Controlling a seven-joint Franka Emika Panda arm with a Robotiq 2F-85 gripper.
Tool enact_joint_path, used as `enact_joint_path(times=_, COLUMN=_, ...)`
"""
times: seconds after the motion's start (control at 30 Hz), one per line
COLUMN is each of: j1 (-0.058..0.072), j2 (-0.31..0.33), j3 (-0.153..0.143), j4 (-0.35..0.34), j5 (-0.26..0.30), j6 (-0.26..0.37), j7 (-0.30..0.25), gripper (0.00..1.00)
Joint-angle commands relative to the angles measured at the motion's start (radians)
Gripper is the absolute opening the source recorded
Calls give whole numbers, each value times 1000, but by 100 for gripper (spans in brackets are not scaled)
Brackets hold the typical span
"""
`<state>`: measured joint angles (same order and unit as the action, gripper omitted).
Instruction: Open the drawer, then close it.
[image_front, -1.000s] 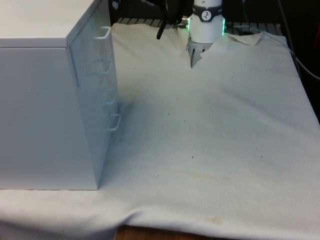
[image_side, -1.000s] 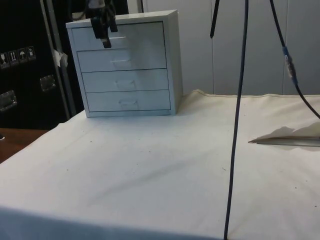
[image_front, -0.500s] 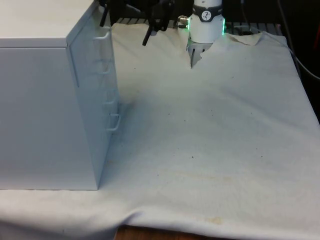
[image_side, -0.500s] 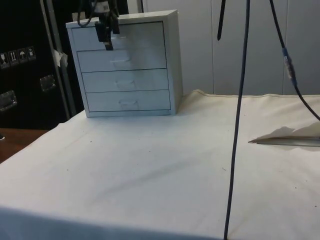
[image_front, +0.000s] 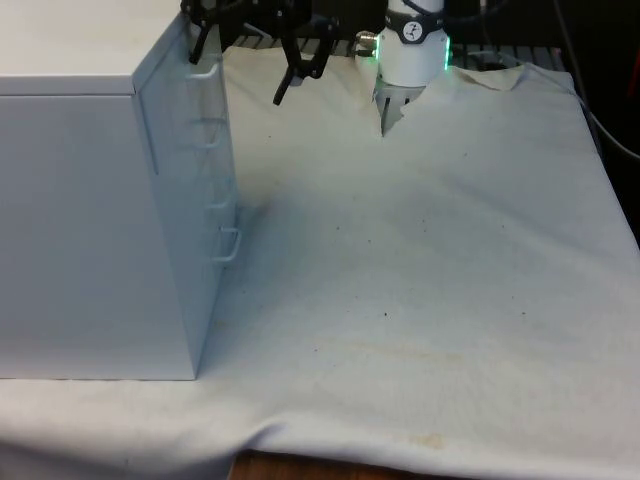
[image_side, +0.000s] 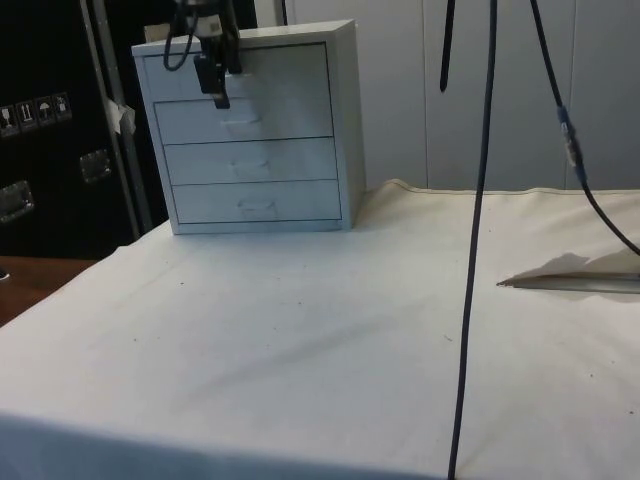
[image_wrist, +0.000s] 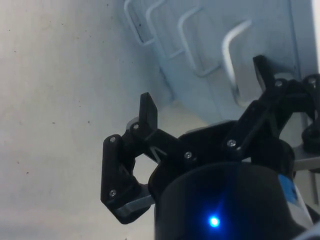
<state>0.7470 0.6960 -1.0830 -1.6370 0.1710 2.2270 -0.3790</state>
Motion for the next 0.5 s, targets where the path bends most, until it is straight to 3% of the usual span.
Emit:
enact_joint_path(times=0.0, j1=5, j2=7, j3=-7, j4=-2, j5=-9, j6=13, j7=6, gripper=100)
enact_joint_path(times=0.13, j1=6, j2=14, j3=-6, j4=-2, j5=-25, j6=20, j7=20, gripper=99)
enact_joint_path(times=0.23, j1=3, j2=11, j3=-1, j4=0, j5=-22, j6=9, j7=19, gripper=84)
enact_joint_path(times=0.27, j1=6, j2=18, j3=-8, j4=-3, j5=-28, j6=24, j7=24, gripper=84)
enact_joint_path(times=0.47, j1=8, j2=25, j3=-11, j4=-3, j5=-31, j6=29, j7=28, gripper=46)
